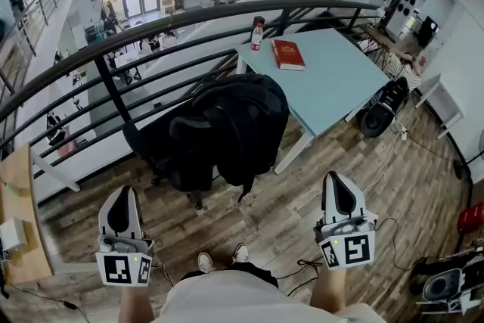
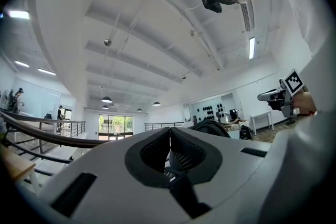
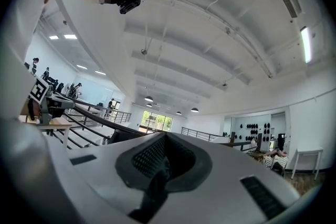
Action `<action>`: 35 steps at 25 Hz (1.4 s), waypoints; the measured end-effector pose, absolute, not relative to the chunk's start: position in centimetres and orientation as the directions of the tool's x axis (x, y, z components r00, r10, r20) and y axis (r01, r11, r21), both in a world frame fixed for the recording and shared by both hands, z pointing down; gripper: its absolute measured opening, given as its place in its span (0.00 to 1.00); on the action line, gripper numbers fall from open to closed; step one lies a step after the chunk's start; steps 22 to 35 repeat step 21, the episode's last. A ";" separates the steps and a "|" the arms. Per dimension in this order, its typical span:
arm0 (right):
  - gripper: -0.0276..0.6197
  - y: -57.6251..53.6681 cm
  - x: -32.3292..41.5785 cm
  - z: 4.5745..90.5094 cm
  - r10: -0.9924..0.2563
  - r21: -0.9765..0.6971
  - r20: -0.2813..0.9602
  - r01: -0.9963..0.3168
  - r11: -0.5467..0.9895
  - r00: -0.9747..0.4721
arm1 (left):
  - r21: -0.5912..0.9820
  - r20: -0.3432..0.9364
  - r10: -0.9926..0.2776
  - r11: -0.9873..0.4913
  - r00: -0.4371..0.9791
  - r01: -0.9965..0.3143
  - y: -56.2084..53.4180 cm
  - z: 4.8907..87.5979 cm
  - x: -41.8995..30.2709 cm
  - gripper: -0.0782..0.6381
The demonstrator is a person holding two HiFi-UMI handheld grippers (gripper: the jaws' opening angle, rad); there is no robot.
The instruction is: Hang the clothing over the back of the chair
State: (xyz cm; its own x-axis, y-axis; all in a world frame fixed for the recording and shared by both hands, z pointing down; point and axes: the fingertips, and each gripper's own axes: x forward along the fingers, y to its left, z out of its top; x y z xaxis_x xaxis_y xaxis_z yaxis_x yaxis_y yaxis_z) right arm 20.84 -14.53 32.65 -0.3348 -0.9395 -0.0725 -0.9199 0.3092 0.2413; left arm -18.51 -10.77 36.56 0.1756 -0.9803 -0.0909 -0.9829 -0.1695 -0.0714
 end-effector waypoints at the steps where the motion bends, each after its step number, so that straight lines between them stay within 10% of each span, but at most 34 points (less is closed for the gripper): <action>1: 0.07 -14.4 20.5 32.7 -0.940 0.241 -0.073 -0.920 0.308 -0.334 | -0.070 -0.091 -0.980 -0.173 0.179 -0.982 -10.7 36.6 -18.7 0.14; 35: 0.07 -13.1 17.7 32.7 -0.938 0.315 -0.072 -0.900 0.301 -0.339 | -0.059 -0.097 -0.970 -0.217 0.222 -0.974 -11.0 37.5 -19.8 0.14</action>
